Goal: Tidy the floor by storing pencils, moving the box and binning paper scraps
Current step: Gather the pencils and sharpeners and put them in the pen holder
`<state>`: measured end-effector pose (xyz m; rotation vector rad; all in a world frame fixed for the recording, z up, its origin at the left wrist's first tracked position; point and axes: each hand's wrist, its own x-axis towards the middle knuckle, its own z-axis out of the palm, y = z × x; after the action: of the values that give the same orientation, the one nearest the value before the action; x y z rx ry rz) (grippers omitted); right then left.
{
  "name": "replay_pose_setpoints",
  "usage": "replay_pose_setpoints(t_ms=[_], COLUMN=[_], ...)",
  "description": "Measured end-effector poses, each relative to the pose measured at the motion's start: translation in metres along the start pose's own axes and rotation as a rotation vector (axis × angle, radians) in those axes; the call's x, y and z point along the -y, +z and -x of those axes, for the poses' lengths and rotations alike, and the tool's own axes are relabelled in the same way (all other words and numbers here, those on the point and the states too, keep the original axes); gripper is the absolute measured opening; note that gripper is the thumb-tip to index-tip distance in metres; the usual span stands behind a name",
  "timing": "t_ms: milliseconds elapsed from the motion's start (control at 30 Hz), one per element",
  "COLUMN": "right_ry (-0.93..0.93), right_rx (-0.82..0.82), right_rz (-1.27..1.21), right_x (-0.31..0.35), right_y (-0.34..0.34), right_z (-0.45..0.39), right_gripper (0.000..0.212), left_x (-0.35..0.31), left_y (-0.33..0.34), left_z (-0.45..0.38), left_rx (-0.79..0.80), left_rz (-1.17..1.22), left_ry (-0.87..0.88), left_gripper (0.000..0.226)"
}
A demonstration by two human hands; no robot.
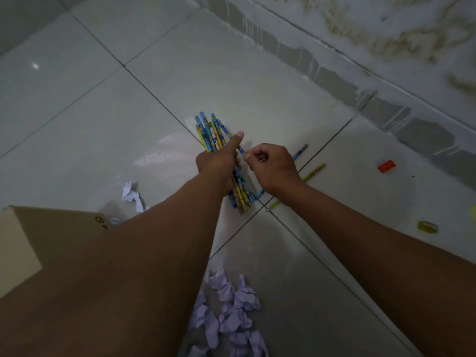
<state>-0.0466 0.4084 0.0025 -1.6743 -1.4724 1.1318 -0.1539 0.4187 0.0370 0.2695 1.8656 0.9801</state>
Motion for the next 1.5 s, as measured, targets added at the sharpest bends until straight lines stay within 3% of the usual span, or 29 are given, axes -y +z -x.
replay_pose_setpoints(t_ms=[433,567,633,867,1000,1200,1333,1400,1500], right_ry=[0.018,-0.013,-0.048,-0.228,-0.337,-0.338,-0.074,0.007,0.001], right_rx=[0.002,-0.013,-0.012,0.227,0.150,0.051,-0.112,-0.107,-0.055], right_rz=[0.000,0.026,0.112,0.665,0.770,0.874,0.434,0.194,0.053], right_x=[-0.021,-0.025,-0.028,-0.043,-0.045,-0.048,-0.028,-0.019,-0.013], right_y=[-0.032,-0.038,-0.045,-0.061,-0.057,-0.052,-0.047,-0.043,-0.038], right_z=[0.012,0.010,0.008,0.003,0.000,-0.006,-0.009,-0.011,-0.006], right_gripper=[0.008,0.010,0.015,0.031,0.018,0.014,0.009,0.003,0.003], left_x=[0.013,0.014,0.016,0.019,0.020,0.016,0.010,0.008,0.005], left_y=[0.033,0.035,0.034,0.029,0.021,0.019,0.024,0.026,0.029], left_z=[0.011,0.011,0.009,0.003,-0.002,0.001,0.011,0.016,0.021], left_rx=[0.064,0.035,0.031,0.044,-0.018,0.004,0.030,0.047,0.095], left_rz=[-0.057,-0.087,-0.088,-0.002,-0.099,-0.072,-0.022,0.003,0.006], left_ry=[0.018,0.006,0.000,-0.022,0.006,0.036,0.029,0.020,-0.002], left_gripper=[0.021,0.034,0.031,0.013,0.015,0.030,0.034,0.035,0.034])
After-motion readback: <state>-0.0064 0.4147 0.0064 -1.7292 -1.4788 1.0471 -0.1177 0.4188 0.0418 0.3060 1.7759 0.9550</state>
